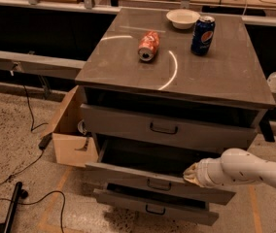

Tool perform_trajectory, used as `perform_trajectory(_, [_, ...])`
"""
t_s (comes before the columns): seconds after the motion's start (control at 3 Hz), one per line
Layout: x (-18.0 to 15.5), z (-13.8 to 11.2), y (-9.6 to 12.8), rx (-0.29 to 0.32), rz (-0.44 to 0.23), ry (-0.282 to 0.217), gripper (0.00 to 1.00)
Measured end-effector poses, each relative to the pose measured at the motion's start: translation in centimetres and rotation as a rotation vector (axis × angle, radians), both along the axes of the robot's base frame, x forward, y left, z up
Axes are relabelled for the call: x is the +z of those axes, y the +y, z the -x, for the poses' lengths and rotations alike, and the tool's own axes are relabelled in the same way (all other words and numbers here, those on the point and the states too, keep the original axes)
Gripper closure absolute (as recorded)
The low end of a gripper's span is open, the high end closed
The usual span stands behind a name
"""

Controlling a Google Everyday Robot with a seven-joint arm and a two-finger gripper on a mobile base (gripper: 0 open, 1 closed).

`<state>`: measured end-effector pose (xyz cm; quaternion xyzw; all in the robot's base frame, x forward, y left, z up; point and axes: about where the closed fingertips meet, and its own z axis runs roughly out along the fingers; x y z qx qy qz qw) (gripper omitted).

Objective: Open middle drawer

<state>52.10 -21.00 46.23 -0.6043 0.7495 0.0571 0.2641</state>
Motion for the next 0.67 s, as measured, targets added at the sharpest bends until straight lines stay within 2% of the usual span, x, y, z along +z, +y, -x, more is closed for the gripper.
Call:
perform_trajectory(0.33, [0.8, 1.0, -0.4, 0.012, 0.0, 0.012, 1.0])
perform_trajectory(0.67, [2.9, 1.1, -0.5, 0.001, -0.012, -0.036, 1.0])
